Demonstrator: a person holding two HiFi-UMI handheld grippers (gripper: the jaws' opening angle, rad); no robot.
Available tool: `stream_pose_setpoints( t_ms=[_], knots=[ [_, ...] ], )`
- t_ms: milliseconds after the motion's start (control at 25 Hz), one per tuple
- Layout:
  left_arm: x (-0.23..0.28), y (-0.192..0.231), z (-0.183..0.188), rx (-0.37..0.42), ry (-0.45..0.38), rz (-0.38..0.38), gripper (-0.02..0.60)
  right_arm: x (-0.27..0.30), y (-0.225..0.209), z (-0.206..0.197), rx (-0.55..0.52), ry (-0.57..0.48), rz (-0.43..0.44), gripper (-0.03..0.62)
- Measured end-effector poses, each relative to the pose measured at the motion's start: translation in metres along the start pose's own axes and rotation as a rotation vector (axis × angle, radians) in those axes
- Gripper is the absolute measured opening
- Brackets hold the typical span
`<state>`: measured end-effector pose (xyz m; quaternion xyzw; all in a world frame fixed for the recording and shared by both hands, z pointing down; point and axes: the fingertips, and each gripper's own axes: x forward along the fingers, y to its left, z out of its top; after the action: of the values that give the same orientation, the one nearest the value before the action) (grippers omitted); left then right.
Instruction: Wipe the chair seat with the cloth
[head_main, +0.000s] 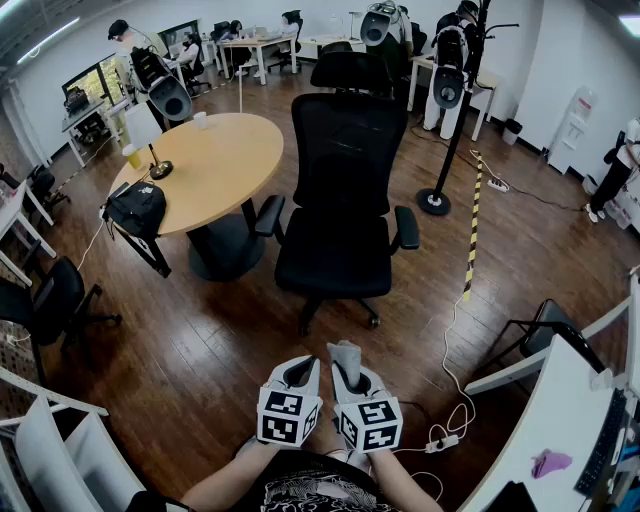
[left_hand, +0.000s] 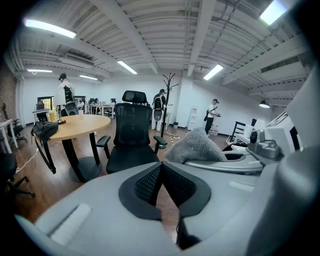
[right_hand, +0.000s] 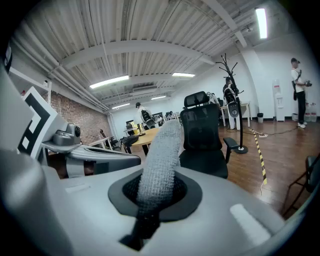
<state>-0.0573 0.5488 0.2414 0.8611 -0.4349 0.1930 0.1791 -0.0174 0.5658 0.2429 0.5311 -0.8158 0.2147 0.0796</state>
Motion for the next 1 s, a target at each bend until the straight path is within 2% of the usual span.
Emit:
stream_pose_setpoints(
  t_ms=[240,440,760,1000],
  knots=[
    [0.036,0.023,0.014,-0.039,-0.01,-0.01,0.003,0.034,-0.018,0.013,-0.034,0.011,-0.008,0.015],
    [0.079,0.05,0.046,-0.05,-0.031,-0.047,0.003,0.082,-0.041,0.039,-0.054,0.014,-0.035,0.015],
    [0.144,0.121,0.103,-0.032,-0.034,-0.103,0.003,0.175,-0.059,0.088,-0.06,0.034,-0.084,0.015],
    [0.175,0.175,0.127,-0.065,-0.04,-0.131,0.003,0.238,-0.057,0.111,-0.084,0.065,-0.097,0.015]
  ],
)
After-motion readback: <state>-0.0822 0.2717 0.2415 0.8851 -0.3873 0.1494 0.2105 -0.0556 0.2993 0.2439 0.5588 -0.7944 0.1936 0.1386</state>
